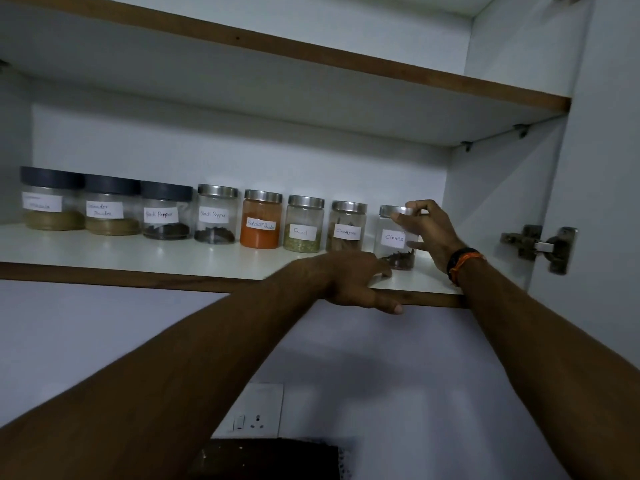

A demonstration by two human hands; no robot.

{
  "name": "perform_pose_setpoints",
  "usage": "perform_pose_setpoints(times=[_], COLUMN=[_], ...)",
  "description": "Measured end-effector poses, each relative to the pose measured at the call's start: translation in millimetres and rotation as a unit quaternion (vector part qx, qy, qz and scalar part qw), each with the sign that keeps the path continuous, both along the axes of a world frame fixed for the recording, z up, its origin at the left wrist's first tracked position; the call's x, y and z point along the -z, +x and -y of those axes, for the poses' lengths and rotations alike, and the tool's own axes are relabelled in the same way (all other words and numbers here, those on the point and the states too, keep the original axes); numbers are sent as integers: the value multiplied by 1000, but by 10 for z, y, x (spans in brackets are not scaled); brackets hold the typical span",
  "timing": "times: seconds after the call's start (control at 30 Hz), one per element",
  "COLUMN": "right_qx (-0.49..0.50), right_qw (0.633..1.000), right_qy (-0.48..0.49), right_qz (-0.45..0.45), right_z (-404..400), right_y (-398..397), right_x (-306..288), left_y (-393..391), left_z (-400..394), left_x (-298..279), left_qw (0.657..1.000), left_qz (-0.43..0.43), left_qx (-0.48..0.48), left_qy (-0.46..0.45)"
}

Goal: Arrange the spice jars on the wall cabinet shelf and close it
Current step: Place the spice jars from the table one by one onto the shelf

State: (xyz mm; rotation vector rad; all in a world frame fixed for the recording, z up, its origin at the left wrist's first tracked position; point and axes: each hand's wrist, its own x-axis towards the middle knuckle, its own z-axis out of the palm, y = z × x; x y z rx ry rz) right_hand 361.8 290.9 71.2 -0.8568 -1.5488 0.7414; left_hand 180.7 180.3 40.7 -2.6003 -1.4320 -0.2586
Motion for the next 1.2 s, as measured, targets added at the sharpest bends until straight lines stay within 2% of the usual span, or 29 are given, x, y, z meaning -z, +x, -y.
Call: perform_pose_setpoints(times=[0.33, 0.93, 1.2], right_qx=[63, 172, 193], right_qw=[995, 969, 963], right_qy=[18, 72, 52], right_qz=[81, 164, 180], right_z=[-376, -515, -478], right_y=[-42, -201, -138], right_x=[-118, -44, 12], left_y=[9, 40, 20], left_z=[-38, 27, -9], left_x=[4, -25, -15], left_qw=[1000, 1000, 999], left_qz=[9, 13, 22], left_qx=[-5, -17, -15], left_qy=[-8, -23, -24])
